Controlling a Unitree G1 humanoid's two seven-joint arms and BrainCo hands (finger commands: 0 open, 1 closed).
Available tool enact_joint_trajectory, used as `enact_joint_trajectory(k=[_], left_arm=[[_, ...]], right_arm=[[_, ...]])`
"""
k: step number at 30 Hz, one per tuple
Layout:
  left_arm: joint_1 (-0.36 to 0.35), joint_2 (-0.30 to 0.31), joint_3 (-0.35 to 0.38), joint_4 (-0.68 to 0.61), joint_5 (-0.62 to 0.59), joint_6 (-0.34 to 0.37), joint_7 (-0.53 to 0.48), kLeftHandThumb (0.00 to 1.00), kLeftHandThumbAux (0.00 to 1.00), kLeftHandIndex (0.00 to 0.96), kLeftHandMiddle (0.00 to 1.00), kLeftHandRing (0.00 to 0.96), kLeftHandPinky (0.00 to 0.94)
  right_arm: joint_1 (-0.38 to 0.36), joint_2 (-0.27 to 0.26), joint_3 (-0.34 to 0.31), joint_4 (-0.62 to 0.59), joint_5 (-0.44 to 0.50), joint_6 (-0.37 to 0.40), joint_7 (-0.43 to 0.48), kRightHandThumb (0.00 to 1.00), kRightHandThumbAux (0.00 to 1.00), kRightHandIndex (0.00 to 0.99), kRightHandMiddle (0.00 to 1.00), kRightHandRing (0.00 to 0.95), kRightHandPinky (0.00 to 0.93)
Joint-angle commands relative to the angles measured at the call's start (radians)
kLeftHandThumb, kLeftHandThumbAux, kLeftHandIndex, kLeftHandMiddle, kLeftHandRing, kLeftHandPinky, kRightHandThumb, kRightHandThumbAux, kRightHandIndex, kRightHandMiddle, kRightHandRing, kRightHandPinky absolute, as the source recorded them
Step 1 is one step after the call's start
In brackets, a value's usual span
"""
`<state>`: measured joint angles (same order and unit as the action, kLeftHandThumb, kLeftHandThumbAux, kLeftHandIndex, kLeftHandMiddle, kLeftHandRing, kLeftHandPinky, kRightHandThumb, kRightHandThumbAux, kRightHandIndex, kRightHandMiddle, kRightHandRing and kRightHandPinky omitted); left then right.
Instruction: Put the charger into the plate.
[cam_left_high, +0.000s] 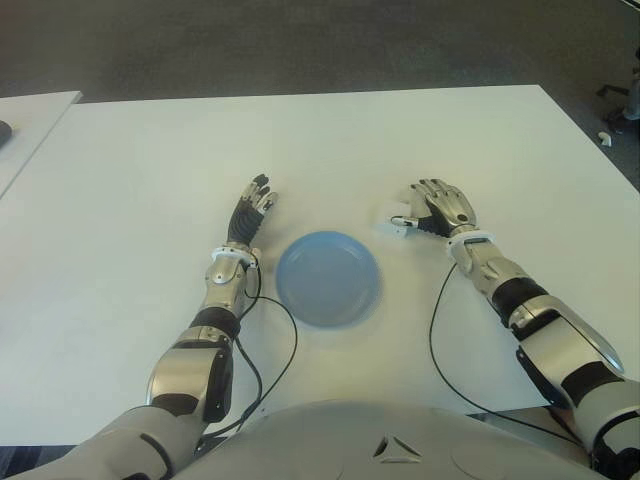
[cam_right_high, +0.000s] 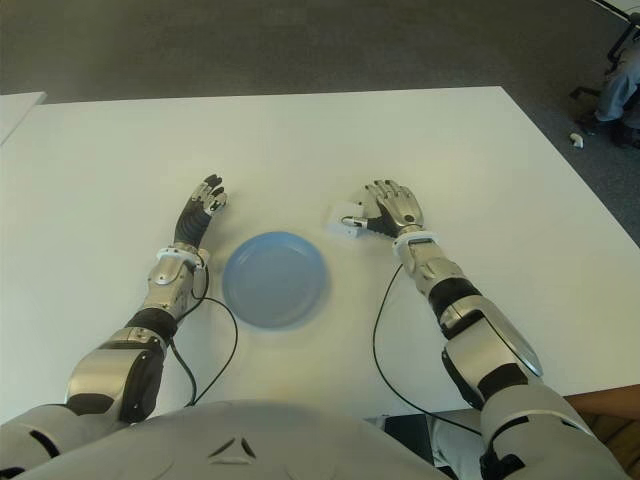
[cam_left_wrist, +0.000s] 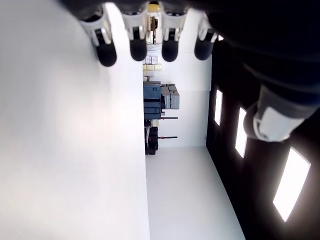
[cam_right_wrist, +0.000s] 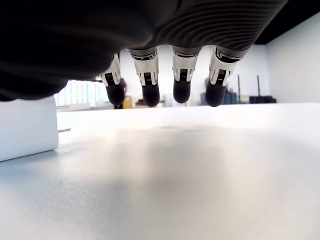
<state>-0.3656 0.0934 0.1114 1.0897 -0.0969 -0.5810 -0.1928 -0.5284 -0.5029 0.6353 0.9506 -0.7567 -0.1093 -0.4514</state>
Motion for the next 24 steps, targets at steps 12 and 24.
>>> enact_joint_trajectory(k=[12,24], left_arm=[[0.133,-0.021,-0.013,0.113,0.022,0.147,-0.023,0.103,0.559,0.000,0.000,0.007,0.057],[0.131,-0.011,-0.020,0.101,0.028,0.150,-0.023,0.087,0.546,0.000,0.000,0.003,0.044]], right_arm=[[0.165,-0.068,-0.020,-0.145,-0.032,-0.013,0.015,0.266,0.123,0.000,0.000,0.000,0.000],[0.215,-0.091,-0.043,-0.218,-0.031,-0.023,0.030,0.262,0.130,0.000,0.000,0.000,0.000]])
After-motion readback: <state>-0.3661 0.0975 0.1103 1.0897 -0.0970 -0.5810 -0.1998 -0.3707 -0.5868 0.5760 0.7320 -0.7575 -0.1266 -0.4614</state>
